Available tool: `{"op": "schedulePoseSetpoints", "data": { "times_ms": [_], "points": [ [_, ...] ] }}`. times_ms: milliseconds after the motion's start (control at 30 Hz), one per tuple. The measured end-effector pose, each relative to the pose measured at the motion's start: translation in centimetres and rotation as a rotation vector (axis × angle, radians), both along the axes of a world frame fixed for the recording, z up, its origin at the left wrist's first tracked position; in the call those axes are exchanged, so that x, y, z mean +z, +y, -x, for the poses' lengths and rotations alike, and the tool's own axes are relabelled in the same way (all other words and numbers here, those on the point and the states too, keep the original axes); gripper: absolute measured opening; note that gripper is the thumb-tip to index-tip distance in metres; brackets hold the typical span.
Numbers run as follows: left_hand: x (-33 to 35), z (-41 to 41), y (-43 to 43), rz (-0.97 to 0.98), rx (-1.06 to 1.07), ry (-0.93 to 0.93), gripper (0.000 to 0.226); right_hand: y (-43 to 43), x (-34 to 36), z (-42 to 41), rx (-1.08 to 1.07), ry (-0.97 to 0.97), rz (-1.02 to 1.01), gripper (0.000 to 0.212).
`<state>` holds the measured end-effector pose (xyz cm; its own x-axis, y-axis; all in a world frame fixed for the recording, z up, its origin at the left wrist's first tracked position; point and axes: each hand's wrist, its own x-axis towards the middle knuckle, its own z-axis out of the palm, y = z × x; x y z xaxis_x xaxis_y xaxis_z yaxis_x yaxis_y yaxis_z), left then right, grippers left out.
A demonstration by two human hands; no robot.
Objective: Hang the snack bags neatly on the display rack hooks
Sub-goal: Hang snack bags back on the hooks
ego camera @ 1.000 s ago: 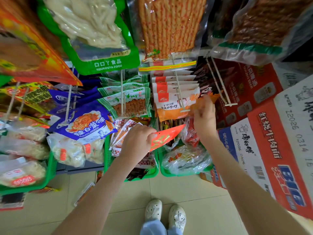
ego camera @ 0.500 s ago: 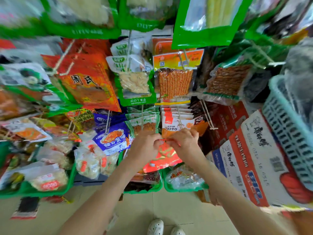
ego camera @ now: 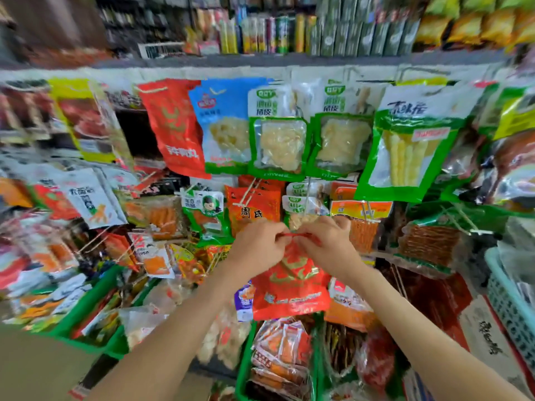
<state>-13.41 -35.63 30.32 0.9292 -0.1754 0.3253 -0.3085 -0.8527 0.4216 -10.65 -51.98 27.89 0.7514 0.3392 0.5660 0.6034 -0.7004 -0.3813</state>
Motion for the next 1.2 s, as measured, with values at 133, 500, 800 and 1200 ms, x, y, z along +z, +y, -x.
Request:
{"op": "schedulePoseSetpoints", "data": {
  "times_ms": [133, 500, 800, 1200],
  "points": [
    [3.9, 0.4, 2.5, 0.006, 0.03, -0.049, 0.017, 3.1, 3.6, -0.6, -0.009, -0.082, 0.04, 0.027],
    [9.5, -2.9, 16.1, 0.047, 0.034, -0.172, 0.015, 16.7, 10.0, -3.0, -0.117, -0.185, -0.069, 0.027],
    [15.2, -8.4, 27.5, 0.22, 0.216, -0.361, 0.015, 29.7, 17.5, -8.3, -0.152, -0.105, -0.202, 0.022],
    [17.5, -14.8, 29.2, 0.391, 0.308, -0.34, 0.017, 33.5, 19.5, -15.0, -0.24, -0.074, -0.274, 0.022]
  ]
}}
